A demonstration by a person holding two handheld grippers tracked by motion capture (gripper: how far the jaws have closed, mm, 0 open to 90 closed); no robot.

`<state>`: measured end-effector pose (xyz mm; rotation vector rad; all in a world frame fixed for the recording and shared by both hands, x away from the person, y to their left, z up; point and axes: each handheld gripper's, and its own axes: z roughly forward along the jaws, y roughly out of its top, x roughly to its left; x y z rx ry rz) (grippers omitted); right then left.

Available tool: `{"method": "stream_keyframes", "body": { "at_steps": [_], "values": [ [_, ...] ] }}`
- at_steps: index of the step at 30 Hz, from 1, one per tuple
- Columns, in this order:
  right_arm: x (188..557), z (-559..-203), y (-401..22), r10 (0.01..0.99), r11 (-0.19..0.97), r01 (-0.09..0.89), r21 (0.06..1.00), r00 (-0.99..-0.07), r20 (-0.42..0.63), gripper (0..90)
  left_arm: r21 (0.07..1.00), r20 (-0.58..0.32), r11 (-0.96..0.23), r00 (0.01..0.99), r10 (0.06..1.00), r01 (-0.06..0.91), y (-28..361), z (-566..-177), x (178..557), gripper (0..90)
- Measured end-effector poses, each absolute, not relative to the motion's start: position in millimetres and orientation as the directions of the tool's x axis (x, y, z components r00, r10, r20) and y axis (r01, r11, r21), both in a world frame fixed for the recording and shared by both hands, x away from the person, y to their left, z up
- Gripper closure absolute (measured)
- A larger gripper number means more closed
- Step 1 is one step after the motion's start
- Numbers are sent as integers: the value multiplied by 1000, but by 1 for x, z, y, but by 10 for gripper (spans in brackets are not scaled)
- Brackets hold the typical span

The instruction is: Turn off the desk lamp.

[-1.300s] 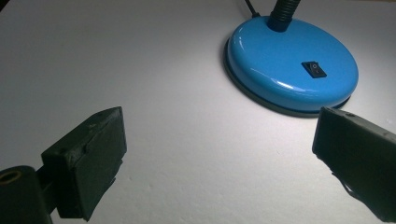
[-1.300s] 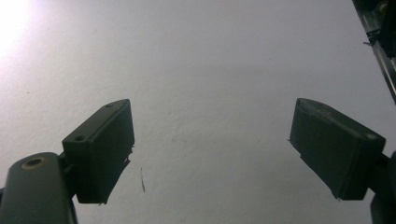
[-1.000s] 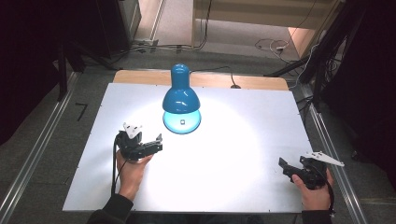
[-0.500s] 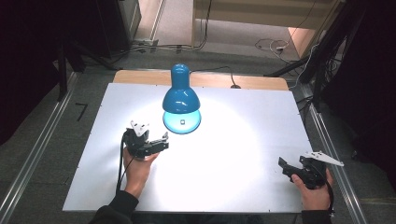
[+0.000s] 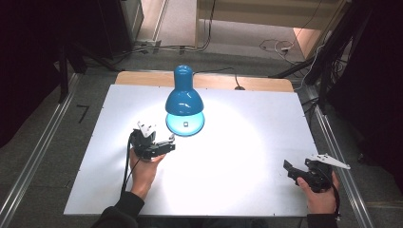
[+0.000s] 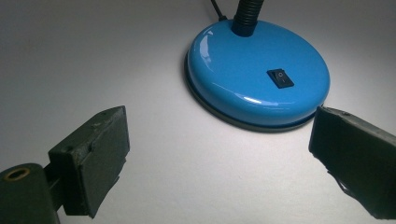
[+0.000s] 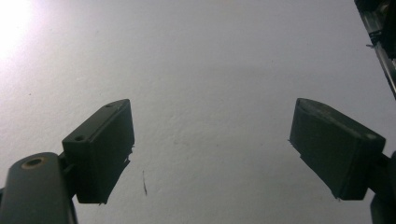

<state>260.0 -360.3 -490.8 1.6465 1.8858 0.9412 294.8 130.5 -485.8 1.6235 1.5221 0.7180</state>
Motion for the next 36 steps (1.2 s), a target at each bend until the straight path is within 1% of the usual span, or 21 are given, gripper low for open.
{"method": "stream_keyframes", "body": {
  "at_steps": [11,15,19,20,26,30,36],
  "values": [
    [260,-491,-361,980,46,661,749,-174,94,126,835,-110,24,124,986,549,125,-489,301,68],
    [260,-490,-362,980,44,660,750,-174,96,126,835,-98,15,121,988,550,120,-492,304,74],
    [260,-491,-362,980,45,661,749,-176,96,126,843,-95,10,129,987,537,116,-491,306,102],
    [260,-490,-362,980,44,661,749,-174,97,126,846,-91,6,134,987,534,115,-491,306,125],
    [260,-490,-362,980,44,661,749,-175,97,126,848,-94,5,141,985,530,108,-491,312,146],
    [259,-490,-363,980,42,661,749,-173,98,125,851,-87,-6,152,984,525,103,-491,315,179],
    [259,-490,-363,980,39,661,749,-172,101,126,859,-99,-8,182,978,512,99,-491,318,300]
  ]
}}
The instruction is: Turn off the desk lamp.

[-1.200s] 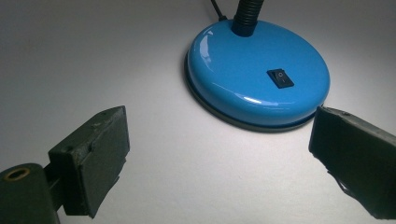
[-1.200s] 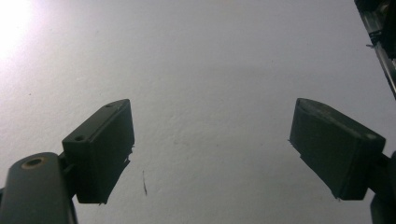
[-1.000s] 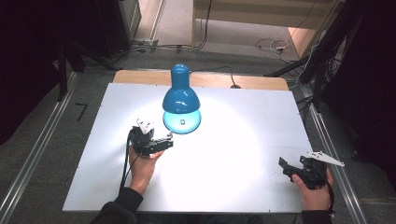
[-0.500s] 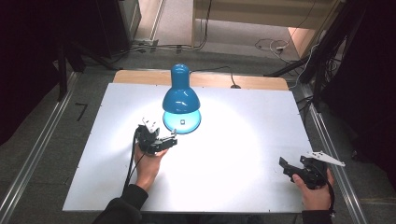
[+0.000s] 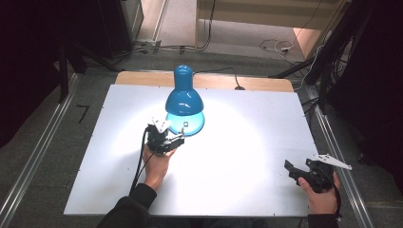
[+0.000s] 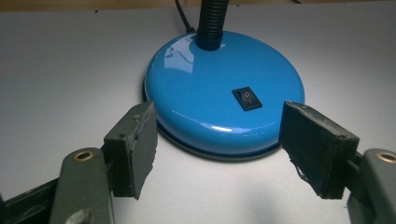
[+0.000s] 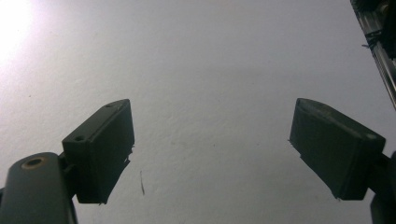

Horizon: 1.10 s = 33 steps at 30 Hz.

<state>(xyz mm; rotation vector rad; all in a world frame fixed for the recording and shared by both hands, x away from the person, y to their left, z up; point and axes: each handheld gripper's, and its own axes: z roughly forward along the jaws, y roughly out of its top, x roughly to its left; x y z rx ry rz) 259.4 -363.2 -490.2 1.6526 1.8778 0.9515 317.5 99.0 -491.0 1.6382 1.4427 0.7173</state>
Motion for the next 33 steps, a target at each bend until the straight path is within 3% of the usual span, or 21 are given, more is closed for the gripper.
{"method": "stream_keyframes", "body": {
  "at_steps": [4,9,17,20,33],
  "values": [
    [259,-490,-363,980,37,660,750,-171,101,126,862,-91,-27,208,974,506,95,-492,320,394],
    [259,-490,-363,980,35,660,750,-171,104,126,859,-113,-42,268,957,511,89,-494,325,580],
    [259,-490,-365,980,34,657,753,-169,103,126,854,-134,-34,283,950,520,84,-500,334,857],
    [259,-490,-366,980,32,659,752,-169,106,126,848,-136,-36,283,950,528,84,-502,337,900],
    [259,-490,-366,979,28,660,750,-171,113,126,855,-118,-53,293,949,515,78,-501,347,900]
  ]
}}
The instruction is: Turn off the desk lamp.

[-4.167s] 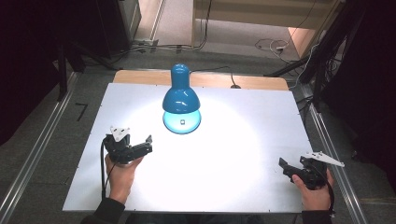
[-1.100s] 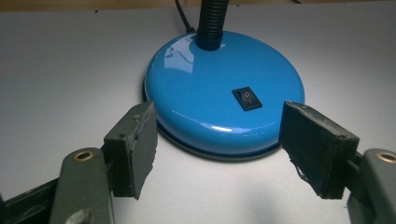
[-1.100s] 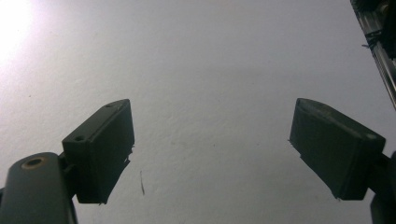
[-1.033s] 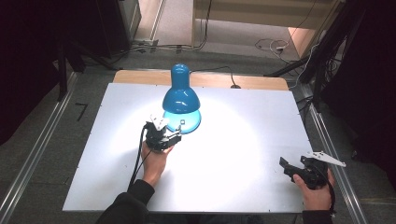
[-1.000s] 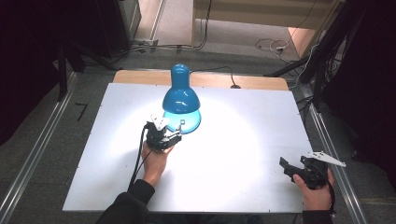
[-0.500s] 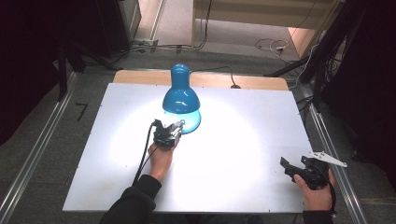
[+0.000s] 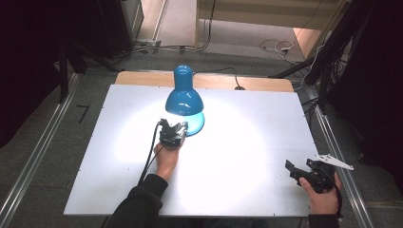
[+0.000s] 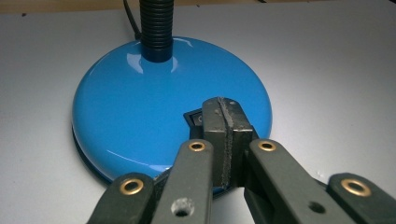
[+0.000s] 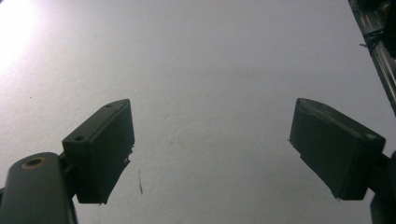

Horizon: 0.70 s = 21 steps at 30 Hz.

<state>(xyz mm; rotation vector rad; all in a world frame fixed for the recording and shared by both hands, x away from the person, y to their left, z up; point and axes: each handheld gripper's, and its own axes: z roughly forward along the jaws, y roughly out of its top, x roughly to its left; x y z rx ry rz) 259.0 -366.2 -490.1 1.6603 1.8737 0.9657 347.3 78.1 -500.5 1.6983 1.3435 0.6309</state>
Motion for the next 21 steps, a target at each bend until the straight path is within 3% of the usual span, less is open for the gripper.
{"method": "stream_keyframes", "body": {
  "at_steps": [21],
  "values": [
    [259,-490,-366,978,29,658,752,-174,114,126,845,-135,-31,270,953,533,79,-503,361,900]
  ]
}}
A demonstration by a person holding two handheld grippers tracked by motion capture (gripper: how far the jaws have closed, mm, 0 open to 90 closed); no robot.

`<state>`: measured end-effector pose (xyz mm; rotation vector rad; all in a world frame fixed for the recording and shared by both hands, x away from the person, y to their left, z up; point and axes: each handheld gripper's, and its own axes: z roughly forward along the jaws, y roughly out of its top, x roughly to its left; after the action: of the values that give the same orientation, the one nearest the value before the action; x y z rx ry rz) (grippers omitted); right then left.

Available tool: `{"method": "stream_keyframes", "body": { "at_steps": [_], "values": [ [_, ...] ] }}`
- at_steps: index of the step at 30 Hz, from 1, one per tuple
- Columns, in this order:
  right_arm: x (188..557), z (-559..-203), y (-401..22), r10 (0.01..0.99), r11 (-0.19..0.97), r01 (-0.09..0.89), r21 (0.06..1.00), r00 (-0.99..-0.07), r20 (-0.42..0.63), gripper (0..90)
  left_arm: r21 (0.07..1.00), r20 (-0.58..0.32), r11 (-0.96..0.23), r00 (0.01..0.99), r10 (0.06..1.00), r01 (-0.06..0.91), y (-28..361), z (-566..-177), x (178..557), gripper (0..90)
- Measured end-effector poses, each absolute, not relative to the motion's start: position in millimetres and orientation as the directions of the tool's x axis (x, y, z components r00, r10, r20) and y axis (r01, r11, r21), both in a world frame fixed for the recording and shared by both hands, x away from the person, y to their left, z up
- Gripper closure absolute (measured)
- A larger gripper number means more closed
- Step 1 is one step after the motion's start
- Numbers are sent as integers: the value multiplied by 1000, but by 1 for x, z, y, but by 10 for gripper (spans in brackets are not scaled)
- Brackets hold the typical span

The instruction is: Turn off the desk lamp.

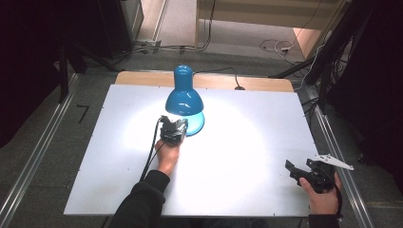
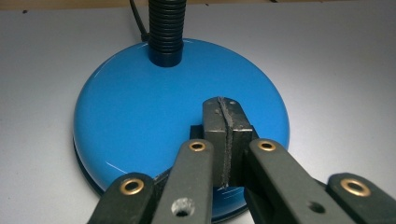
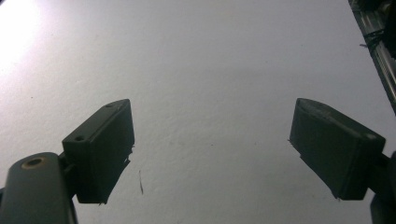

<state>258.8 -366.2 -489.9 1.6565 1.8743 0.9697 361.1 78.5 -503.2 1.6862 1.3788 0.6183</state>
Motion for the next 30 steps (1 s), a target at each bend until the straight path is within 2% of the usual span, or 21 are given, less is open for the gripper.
{"method": "stream_keyframes", "body": {
  "at_steps": [7,13,16,18,21,30],
  "values": [
    [259,-490,-366,978,36,658,752,-180,110,126,842,-142,-24,263,954,539,78,-502,364,900],
    [258,-489,-366,977,34,659,752,-179,112,126,843,-98,-54,253,963,535,78,-504,367,900],
    [258,-489,-366,977,35,656,754,-181,111,126,848,-160,27,207,965,530,81,-505,372,900],
    [258,-490,-366,977,34,657,753,-179,112,126,845,-126,-21,237,963,535,83,-504,371,900],
    [259,-490,-366,977,32,659,751,-178,115,126,847,-148,16,208,967,531,86,-506,373,900],
    [259,-490,-366,977,31,657,753,-177,115,126,858,-116,-8,210,971,514,91,-502,371,900]
  ]
}}
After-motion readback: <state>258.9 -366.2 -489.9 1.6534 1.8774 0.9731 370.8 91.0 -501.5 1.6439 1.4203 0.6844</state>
